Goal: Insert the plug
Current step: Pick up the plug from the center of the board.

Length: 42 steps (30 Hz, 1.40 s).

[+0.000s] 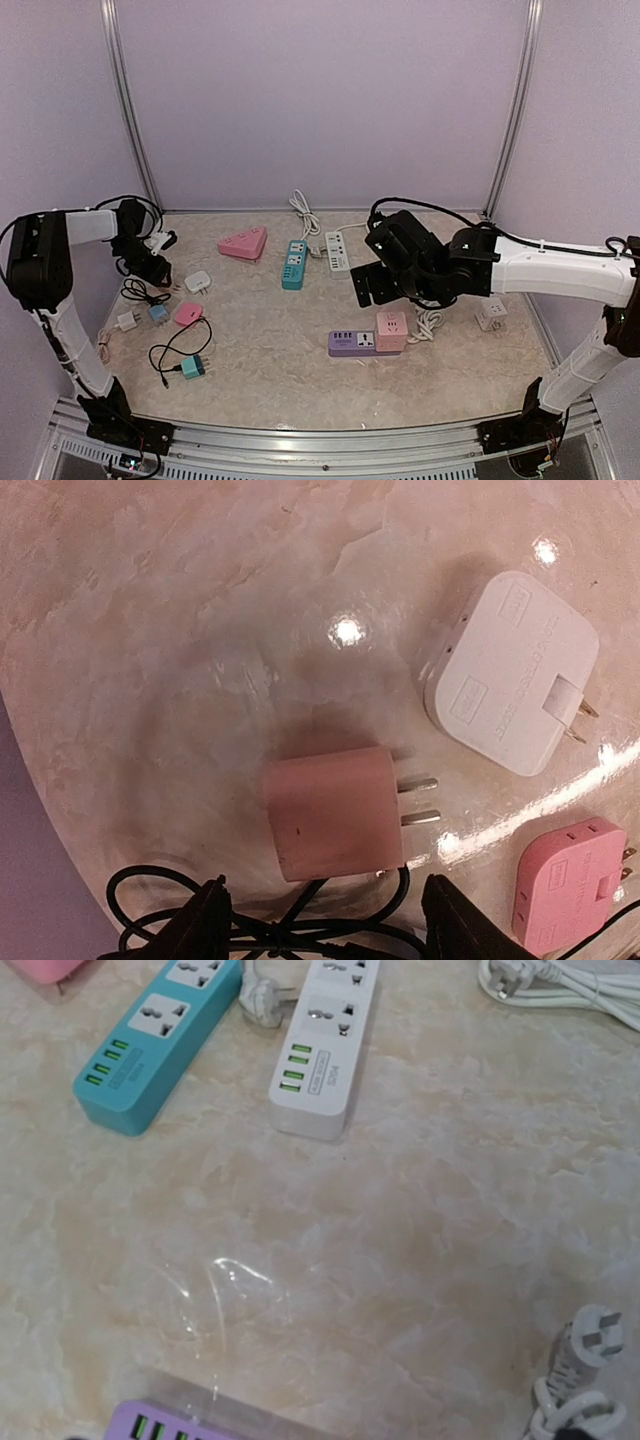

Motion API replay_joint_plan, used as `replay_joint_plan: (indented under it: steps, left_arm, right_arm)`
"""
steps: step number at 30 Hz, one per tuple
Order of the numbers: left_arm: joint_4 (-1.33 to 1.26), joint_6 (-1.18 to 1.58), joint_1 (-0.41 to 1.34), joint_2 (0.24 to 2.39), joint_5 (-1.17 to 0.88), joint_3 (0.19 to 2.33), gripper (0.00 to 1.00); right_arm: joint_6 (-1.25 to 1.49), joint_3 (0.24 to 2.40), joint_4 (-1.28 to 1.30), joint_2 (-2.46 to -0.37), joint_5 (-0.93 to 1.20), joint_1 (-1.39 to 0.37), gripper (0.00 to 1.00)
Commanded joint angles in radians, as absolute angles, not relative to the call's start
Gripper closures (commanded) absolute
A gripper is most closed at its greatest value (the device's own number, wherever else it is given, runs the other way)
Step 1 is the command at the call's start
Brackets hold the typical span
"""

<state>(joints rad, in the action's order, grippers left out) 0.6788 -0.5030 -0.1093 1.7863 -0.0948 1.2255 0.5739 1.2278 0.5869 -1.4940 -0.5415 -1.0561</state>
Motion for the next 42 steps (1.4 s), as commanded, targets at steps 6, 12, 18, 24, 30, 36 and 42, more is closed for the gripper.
replay_joint_plan:
  steps: [6,12,18,24,30,36,42]
  left_arm:
    - [0.682,-0.557,-0.089,1.870,-0.118,1.235,0.40]
    - [0.657,-0.584,-0.076,1.874,-0.114,1.239,0.50]
    - [0.685,-0.625,-0.071,1.896,-0.124,1.252,0.57]
    - [0.678,-0.621,-0.062,1.907,-0.142,1.259,0.45]
    - [0.668,-0.614,-0.045,1.929,-0.110,1.273,0.48]
    - [0.683,-0.627,-0.043,1.919,-0.115,1.273,0.79]
    - [0.719,-0.667,-0.011,1.778,-0.090,1.262,1.00]
  right_arm:
    - [0.582,1.262,0.615,-1.524,-0.535,-1.048,0.00]
    - [0.562,1.267,0.597,-1.529,-0.516,-1.047,0.00]
    - [0.552,1.267,0.587,-1.522,-0.508,-1.045,0.00]
    - [0.544,1.264,0.579,-1.511,-0.502,-1.045,0.00]
    - [0.546,1.264,0.578,-1.513,-0.490,-1.045,0.00]
    - [0.548,1.264,0.575,-1.508,-0.490,-1.045,0.00]
    - [0.553,1.305,0.580,-1.496,-0.450,-1.039,0.00]
